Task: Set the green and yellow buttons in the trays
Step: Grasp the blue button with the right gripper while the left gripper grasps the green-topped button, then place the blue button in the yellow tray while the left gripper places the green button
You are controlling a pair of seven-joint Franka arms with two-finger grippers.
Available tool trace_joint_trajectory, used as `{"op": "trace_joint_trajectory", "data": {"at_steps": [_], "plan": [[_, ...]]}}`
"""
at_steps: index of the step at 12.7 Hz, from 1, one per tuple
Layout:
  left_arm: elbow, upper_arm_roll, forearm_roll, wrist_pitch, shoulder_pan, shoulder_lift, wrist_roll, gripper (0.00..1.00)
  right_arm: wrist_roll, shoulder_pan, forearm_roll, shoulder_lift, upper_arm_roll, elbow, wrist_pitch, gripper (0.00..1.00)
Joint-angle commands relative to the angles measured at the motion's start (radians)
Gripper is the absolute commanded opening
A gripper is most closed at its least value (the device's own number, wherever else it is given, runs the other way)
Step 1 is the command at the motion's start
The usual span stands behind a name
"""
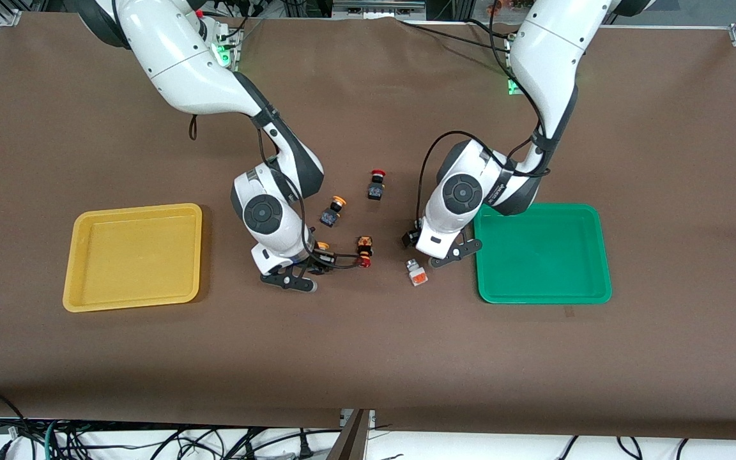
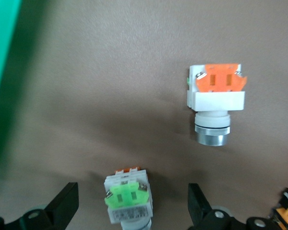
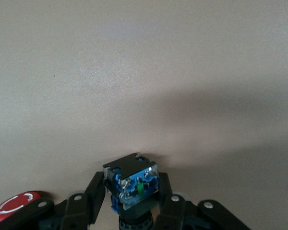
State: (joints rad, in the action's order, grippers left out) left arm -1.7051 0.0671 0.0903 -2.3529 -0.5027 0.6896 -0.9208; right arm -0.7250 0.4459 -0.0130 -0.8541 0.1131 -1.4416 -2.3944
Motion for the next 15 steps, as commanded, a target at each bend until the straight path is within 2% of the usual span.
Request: {"op": "trace_joint_trajectory", "data": {"at_steps": [1,2,4,6,8,11,13,15], "plan": [[-0.06,-0.013,-0.001,-0.063,-0.022,-0.015,-0.015,0.8,0.031,-0.015,0.022,0.035,0.005,-0.016,0.059,0.15],[-0.071,-0.013,-0.001,-0.062,-0.028,-0.016,-0.013,0.62,0.05,-0.019,0.022,0.049,0.0,-0.016,0.089,0.12],[-0.071,-0.013,-0.001,-0.062,-0.03,-0.019,-0.012,0.26,0.137,-0.044,0.019,0.096,-0.006,-0.016,0.185,0.12],[-0.065,-0.013,-0.001,-0.039,-0.022,-0.038,0.0,0.12,0.275,-0.094,0.016,0.159,-0.009,-0.019,0.323,0.12],[-0.048,-0.023,-0.009,0.08,-0.014,-0.096,0.005,0.1,0.462,-0.162,0.016,0.231,-0.022,-0.072,0.411,0.12],[0.037,-0.026,-0.027,0.305,0.082,-0.156,0.123,0.1,0.733,-0.216,0.015,0.325,-0.11,-0.259,0.367,0.14],[0.062,-0.026,-0.029,0.349,0.177,-0.153,0.297,0.12,0.896,-0.245,0.015,0.343,-0.163,-0.359,0.281,0.2],[0.045,-0.024,-0.076,0.347,0.272,-0.13,0.451,0.12,1.005,-0.281,0.01,0.336,-0.177,-0.39,0.233,0.33]]}}
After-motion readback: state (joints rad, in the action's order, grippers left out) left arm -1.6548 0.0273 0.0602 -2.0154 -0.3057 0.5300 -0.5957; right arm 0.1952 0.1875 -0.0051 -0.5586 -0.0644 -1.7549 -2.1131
